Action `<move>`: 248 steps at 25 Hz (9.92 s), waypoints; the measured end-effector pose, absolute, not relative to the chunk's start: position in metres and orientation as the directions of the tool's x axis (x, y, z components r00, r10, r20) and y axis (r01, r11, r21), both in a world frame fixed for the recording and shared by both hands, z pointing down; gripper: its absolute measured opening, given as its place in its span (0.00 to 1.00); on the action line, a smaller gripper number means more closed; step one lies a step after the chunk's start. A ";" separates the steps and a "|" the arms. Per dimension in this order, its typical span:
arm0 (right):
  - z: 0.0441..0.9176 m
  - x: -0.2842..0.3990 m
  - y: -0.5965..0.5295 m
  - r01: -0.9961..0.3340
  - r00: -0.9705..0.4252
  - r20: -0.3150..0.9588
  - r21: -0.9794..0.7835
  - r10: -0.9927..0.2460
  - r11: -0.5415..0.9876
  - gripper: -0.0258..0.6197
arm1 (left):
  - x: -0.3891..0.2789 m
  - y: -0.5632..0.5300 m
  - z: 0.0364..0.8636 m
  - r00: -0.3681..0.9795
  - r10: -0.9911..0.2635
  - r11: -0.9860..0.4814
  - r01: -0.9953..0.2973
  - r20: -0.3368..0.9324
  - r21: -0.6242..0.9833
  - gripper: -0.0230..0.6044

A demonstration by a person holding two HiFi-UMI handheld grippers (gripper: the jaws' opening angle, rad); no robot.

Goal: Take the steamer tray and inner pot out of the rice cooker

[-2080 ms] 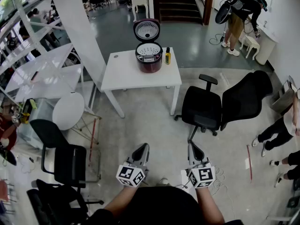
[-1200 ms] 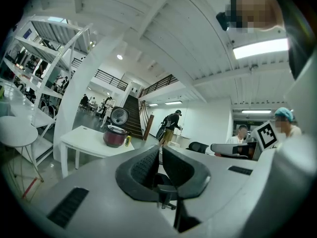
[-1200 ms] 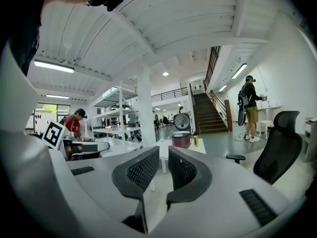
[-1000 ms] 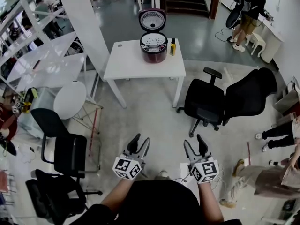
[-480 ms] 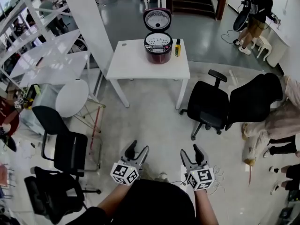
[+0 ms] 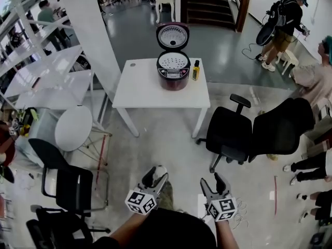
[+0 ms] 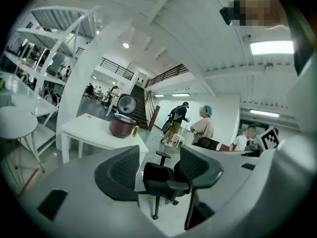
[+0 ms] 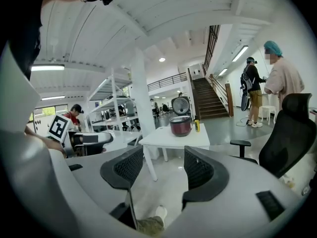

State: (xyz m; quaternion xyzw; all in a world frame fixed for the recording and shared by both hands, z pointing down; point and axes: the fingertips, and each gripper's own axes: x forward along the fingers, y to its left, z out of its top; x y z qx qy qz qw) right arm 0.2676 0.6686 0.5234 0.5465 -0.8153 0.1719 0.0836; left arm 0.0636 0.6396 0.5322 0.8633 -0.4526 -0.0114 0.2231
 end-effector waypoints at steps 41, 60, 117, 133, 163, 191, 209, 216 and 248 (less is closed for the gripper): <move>0.505 0.199 0.062 -0.918 -0.396 0.342 -0.162 -0.852 0.362 0.41 | -0.009 0.115 0.499 0.622 -0.770 -0.516 -0.739 0.146 0.433 0.42; 0.567 0.238 -0.143 -0.891 -0.451 0.427 -0.166 -0.784 0.422 0.41 | 0.019 -0.078 0.564 0.478 -0.812 -0.329 -0.848 0.334 0.415 0.42; 0.690 0.245 -0.214 -0.765 0.029 0.833 0.374 -0.553 0.524 0.28 | 0.041 -0.168 0.592 0.650 -0.690 -0.421 -0.719 0.319 0.553 0.42; 0.651 0.237 -0.226 -0.812 -0.043 0.748 0.360 -0.663 0.459 0.15 | 0.049 -0.167 0.588 0.646 -0.689 -0.429 -0.729 0.328 0.534 0.42; 0.626 0.250 -0.227 -0.938 -0.344 0.596 -0.243 -0.726 0.245 0.07 | 0.026 -0.120 0.535 0.474 -0.850 -0.356 -0.838 0.230 0.414 0.07; 0.594 -0.023 -0.216 -0.887 -0.461 0.558 -0.321 -0.690 0.332 0.07 | -0.231 -0.109 0.545 0.410 -0.888 -0.294 -0.854 0.209 0.429 0.06; 0.712 -0.116 -0.203 -0.877 -0.467 0.631 -0.424 -0.619 0.229 0.07 | -0.334 -0.086 0.576 0.422 -0.870 -0.274 -0.844 0.255 0.462 0.06; 0.769 -0.136 -0.198 -0.889 -0.452 0.665 -0.393 -0.595 0.237 0.07 | -0.338 -0.089 0.587 0.467 -0.835 -0.298 -0.828 0.291 0.474 0.06; 0.824 -0.151 -0.187 -0.885 -0.465 0.663 -0.363 -0.587 0.292 0.12 | -0.335 -0.071 0.595 0.454 -0.827 -0.278 -0.842 0.331 0.462 0.06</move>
